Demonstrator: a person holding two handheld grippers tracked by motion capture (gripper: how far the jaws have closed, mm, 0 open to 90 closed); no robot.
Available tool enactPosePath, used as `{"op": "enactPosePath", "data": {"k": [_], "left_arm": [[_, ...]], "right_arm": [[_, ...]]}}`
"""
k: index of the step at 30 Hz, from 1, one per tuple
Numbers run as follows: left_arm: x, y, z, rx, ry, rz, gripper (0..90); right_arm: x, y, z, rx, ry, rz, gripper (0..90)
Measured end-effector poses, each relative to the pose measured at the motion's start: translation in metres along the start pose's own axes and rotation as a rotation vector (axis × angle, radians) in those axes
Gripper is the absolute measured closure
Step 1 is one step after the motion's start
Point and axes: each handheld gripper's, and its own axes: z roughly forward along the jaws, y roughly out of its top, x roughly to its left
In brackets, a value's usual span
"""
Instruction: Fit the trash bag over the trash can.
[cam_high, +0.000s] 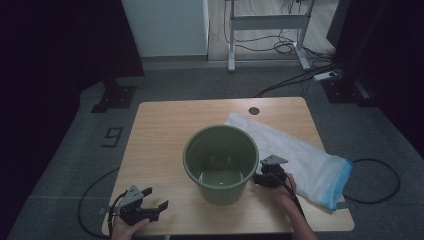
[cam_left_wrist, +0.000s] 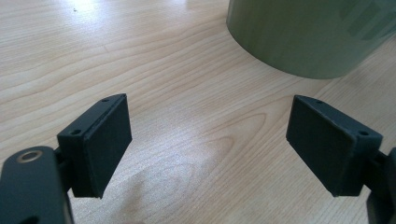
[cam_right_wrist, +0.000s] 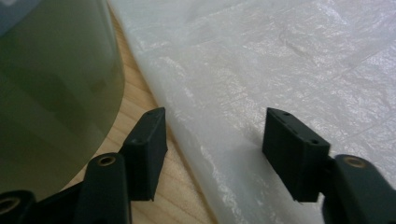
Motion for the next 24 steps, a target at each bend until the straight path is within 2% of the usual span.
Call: {"op": "enactPosePath", "data": {"k": [3,4,5,6,11,14,17,19,21,22,23,24], "left_arm": [[0.000,0.000,0.000,-0.002,0.001,-0.001,13.9],[0.000,0.000,-0.001,-0.006,0.003,-0.005,13.9],[0.000,0.000,-0.001,-0.006,0.003,-0.005,13.9],[0.000,0.000,-0.002,-0.010,0.004,-0.006,13.9],[0.000,0.000,-0.001,-0.005,0.005,-0.002,13.9],[0.000,0.000,-0.001,-0.002,0.005,-0.002,13.9],[0.001,-0.001,0.000,-0.003,0.005,-0.006,13.9],[0.001,-0.001,0.000,-0.001,0.008,-0.008,13.9],[0.001,-0.001,0.000,0.001,0.008,-0.008,13.9],[0.001,-0.001,0.000,0.001,0.008,-0.008,13.9],[0.000,-0.001,0.000,0.000,0.008,-0.007,13.9],[0.000,-0.001,0.000,0.000,0.008,-0.007,13.9]], "right_arm": [[-0.001,0.000,0.000,-0.002,-0.010,0.011,46.0],[-0.003,0.000,0.000,-0.001,-0.020,0.020,52.3],[-0.003,0.000,0.000,-0.001,-0.020,0.020,52.3],[-0.004,0.001,-0.002,0.009,-0.028,0.026,60.5],[-0.013,0.001,-0.004,0.018,-0.047,0.058,82.3],[-0.020,-0.001,-0.006,0.009,-0.044,0.089,87.7],[-0.028,-0.006,-0.016,-0.074,-0.034,0.156,88.4],[-0.032,-0.007,-0.024,-0.122,-0.038,0.183,88.5],[-0.036,-0.007,-0.033,-0.169,-0.042,0.203,88.6],[-0.036,-0.007,-0.033,-0.169,-0.042,0.203,88.6],[-0.038,-0.005,-0.043,-0.211,-0.050,0.208,88.6],[-0.038,-0.005,-0.043,-0.211,-0.050,0.208,88.6]]}}
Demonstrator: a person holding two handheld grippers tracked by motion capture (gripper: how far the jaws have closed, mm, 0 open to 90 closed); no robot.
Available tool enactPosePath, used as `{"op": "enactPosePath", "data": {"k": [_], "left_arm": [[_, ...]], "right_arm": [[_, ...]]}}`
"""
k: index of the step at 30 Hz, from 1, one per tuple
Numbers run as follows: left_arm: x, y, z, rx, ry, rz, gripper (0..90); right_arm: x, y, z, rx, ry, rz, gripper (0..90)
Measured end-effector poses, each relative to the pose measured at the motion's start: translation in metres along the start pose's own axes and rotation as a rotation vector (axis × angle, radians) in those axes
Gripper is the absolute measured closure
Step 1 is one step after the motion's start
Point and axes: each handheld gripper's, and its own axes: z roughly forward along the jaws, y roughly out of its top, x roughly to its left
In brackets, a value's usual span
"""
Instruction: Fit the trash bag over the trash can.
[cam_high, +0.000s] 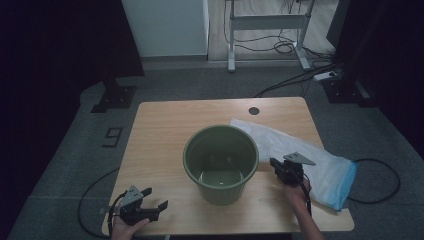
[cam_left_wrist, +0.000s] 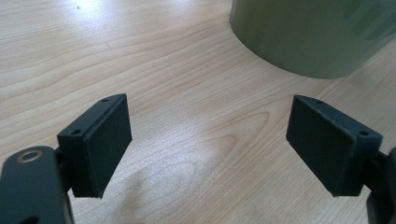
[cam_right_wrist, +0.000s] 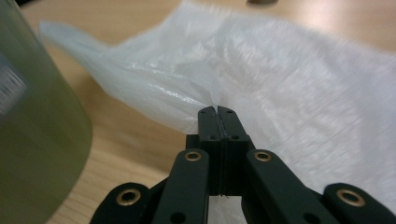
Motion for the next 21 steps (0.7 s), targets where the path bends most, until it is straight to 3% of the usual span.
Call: {"op": "enactPosePath", "data": {"k": [1,6,7,21], "left_arm": [[0.000,0.000,0.000,-0.001,0.000,0.001,13.9],[0.000,0.000,0.001,0.003,0.003,0.001,13.9],[0.000,0.000,0.001,0.004,0.003,0.000,13.9],[0.000,-0.001,0.002,0.007,0.008,0.000,13.9]], "right_arm": [[-0.001,0.006,-0.009,-0.040,0.000,0.003,88.7],[-0.003,0.018,-0.026,-0.117,-0.002,0.012,88.8],[-0.004,0.025,-0.035,-0.157,0.009,0.029,88.8],[0.002,0.073,-0.088,-0.335,0.047,0.037,88.8]]}}
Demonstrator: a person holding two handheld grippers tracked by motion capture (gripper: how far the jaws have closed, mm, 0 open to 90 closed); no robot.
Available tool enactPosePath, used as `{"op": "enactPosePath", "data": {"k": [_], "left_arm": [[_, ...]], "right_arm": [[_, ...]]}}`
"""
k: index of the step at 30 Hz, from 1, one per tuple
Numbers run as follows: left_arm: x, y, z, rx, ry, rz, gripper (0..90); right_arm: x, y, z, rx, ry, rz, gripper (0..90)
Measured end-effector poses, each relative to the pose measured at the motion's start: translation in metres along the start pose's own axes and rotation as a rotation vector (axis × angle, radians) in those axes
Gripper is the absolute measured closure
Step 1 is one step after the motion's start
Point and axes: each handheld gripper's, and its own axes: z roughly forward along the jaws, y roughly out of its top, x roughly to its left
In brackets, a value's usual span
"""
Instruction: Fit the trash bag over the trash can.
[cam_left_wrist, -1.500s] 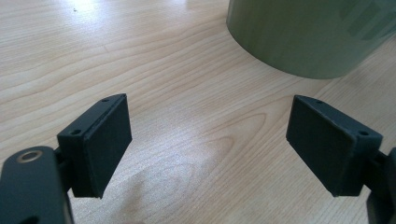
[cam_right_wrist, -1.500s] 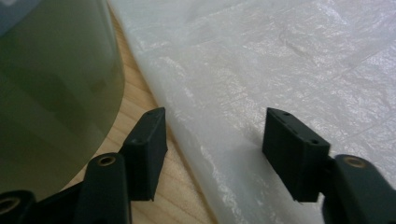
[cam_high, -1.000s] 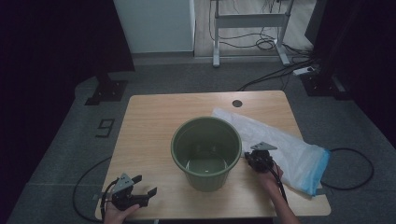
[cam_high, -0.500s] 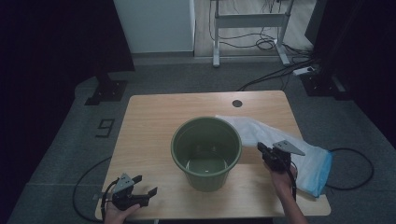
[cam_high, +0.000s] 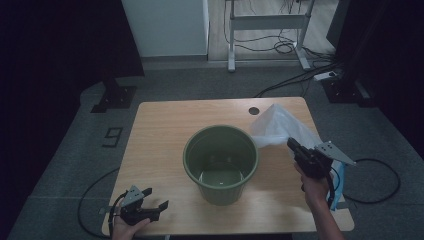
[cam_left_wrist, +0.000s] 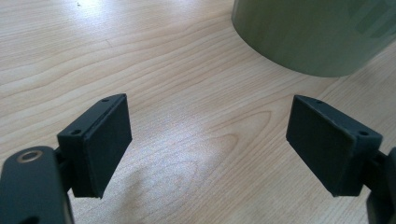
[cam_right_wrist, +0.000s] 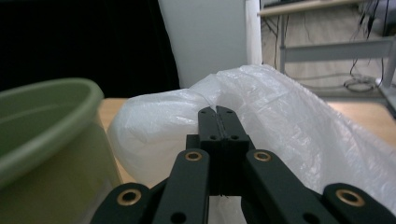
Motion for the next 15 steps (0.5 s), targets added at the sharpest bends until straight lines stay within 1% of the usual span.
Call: {"op": "enactPosePath", "data": {"k": [1,2,4,5,6,8,14,15], "left_arm": [[0.000,0.000,0.000,0.000,0.000,0.000,13.9],[0.000,0.000,0.000,-0.002,0.000,-0.002,13.9],[0.000,0.000,0.000,-0.001,0.000,-0.001,13.9],[0.000,0.000,0.000,-0.001,0.000,-0.001,13.9],[0.001,0.000,0.000,0.000,0.000,-0.002,13.9],[0.001,0.000,0.000,-0.003,0.000,-0.005,13.9],[0.001,0.000,0.000,-0.004,-0.001,-0.006,13.9],[0.001,0.000,0.000,-0.004,-0.001,-0.006,13.9]], "right_arm": [[0.000,0.000,0.000,0.000,0.000,0.000,88.8],[0.002,0.007,-0.004,-0.019,0.005,0.001,88.8],[0.004,0.013,-0.007,-0.034,0.009,-0.004,88.8],[0.004,0.013,-0.007,-0.034,0.009,-0.004,88.8],[0.005,0.020,-0.010,-0.050,0.014,-0.004,88.8],[0.007,0.027,-0.013,-0.072,0.019,-0.009,88.8],[0.015,0.052,-0.023,-0.123,0.030,-0.017,88.8],[0.015,0.052,-0.023,-0.123,0.030,-0.017,88.8]]}}
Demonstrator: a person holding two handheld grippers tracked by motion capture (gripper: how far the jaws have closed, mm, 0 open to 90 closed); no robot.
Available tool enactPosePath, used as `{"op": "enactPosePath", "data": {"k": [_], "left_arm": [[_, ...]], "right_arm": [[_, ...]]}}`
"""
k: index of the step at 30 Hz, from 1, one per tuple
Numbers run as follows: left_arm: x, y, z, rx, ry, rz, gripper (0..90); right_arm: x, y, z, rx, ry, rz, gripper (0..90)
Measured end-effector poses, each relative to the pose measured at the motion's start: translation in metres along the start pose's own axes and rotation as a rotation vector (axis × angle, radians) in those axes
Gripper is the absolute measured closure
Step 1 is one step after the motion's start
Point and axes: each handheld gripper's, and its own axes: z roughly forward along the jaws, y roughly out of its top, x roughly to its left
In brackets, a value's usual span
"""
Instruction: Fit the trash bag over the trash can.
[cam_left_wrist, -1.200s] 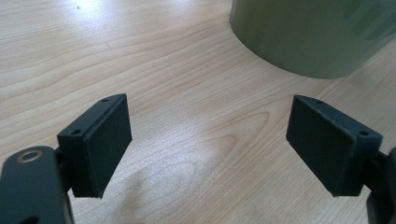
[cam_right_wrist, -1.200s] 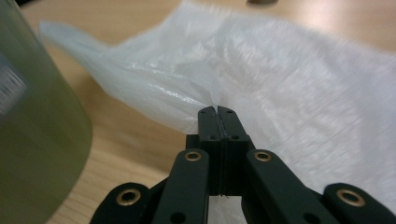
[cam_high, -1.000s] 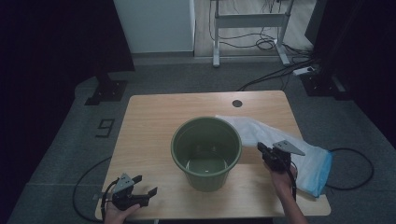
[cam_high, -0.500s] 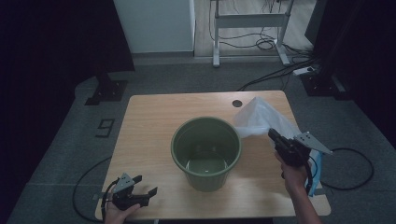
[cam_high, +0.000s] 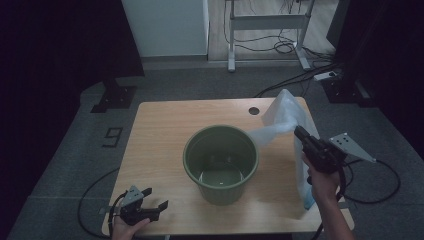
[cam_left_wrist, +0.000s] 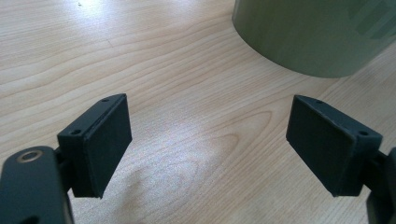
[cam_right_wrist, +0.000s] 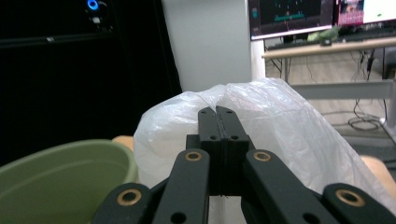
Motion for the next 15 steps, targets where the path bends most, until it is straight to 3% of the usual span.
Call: {"op": "enactPosePath", "data": {"k": [5,15], "left_arm": [[0.000,0.000,0.000,0.001,0.000,-0.001,13.9],[0.001,-0.001,0.001,0.003,-0.001,-0.003,13.9]], "right_arm": [[0.012,0.027,-0.006,-0.052,0.013,-0.034,88.8],[0.026,0.050,-0.015,-0.100,0.048,-0.062,88.8]]}}
